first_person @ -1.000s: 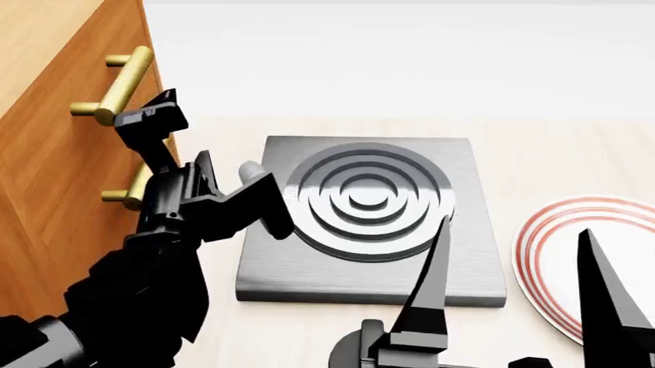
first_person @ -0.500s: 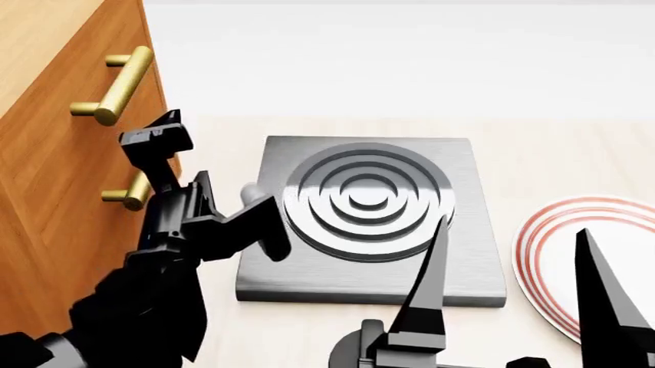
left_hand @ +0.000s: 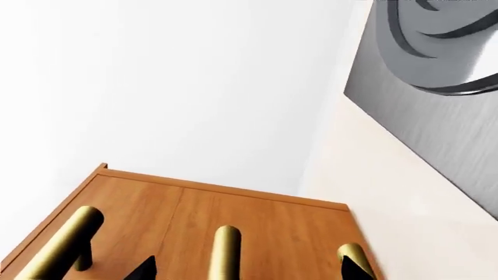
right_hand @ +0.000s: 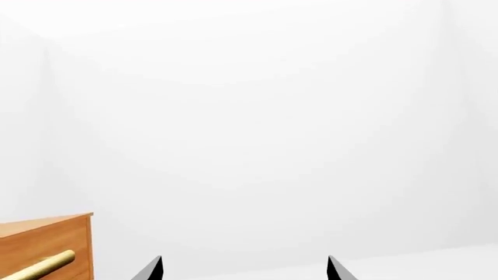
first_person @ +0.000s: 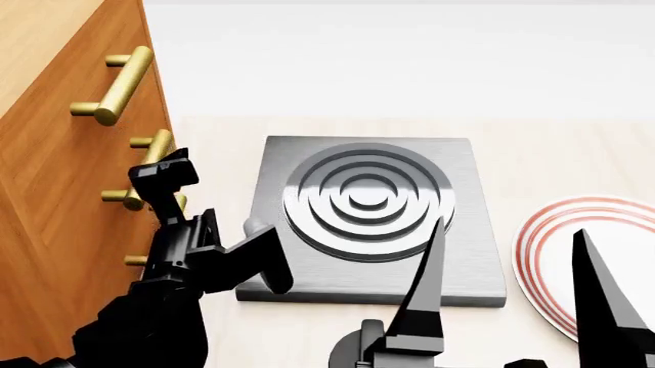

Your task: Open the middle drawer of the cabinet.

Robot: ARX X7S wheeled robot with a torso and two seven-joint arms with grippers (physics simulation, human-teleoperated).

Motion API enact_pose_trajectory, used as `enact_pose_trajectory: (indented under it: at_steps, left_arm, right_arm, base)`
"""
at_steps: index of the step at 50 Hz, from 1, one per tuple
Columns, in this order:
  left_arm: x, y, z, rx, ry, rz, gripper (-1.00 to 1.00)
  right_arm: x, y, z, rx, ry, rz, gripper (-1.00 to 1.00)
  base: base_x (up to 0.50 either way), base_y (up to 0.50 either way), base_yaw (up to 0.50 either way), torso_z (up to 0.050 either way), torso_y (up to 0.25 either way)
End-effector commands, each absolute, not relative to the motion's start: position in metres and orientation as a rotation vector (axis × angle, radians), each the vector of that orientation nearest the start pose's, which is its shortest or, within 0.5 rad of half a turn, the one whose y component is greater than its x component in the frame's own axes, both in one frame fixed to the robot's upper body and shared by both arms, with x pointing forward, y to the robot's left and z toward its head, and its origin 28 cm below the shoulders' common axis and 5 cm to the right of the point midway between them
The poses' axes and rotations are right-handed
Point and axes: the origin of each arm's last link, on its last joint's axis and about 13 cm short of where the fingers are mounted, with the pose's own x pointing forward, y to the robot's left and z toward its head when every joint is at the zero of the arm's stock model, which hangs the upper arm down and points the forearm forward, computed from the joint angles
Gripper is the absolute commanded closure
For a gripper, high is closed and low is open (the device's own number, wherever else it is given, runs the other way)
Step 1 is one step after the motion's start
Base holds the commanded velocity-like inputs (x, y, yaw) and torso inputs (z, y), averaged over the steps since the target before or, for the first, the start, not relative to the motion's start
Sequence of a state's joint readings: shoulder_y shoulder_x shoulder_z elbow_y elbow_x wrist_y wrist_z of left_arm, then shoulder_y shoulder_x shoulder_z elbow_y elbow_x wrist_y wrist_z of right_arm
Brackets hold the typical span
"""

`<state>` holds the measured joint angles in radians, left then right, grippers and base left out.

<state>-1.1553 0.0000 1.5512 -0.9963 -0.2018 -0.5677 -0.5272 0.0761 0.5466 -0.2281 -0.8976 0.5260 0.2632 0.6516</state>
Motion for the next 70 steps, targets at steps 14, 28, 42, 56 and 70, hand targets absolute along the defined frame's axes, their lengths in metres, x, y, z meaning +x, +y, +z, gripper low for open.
enact_pose_trajectory:
  at_steps: [14,28,42,56,70]
  left_arm:
    - [0.385,0.169,0.098,1.398,0.121,0.114,-1.00]
    - [0.386,0.175,0.099,1.410,0.136,0.147,-1.00]
    - [0.388,0.180,0.100,1.419,0.139,0.162,-1.00]
    - [0.387,0.191,0.095,1.440,0.171,0.196,-1.00]
    - [0.389,0.197,0.098,1.461,0.180,0.228,-1.00]
  right_arm:
    - [0.165,-0.101,0.175,0.123,-0.449,-0.001,-1.00]
    - [0.167,-0.101,0.175,0.122,-0.445,0.002,-1.00]
    - [0.167,-0.100,0.174,0.118,-0.445,0.002,-1.00]
    - [0.166,-0.100,0.175,0.114,-0.448,0.000,-1.00]
    - [0.166,-0.099,0.175,0.113,-0.448,0.003,-1.00]
  base:
    - [0.00,0.00,0.00,0.000,0.000]
    - [0.00,0.00,0.00,0.000,0.000]
    - [0.00,0.00,0.00,0.000,0.000]
    - [0.00,0.00,0.00,0.000,0.000]
    - [0.00,0.00,0.00,0.000,0.000]
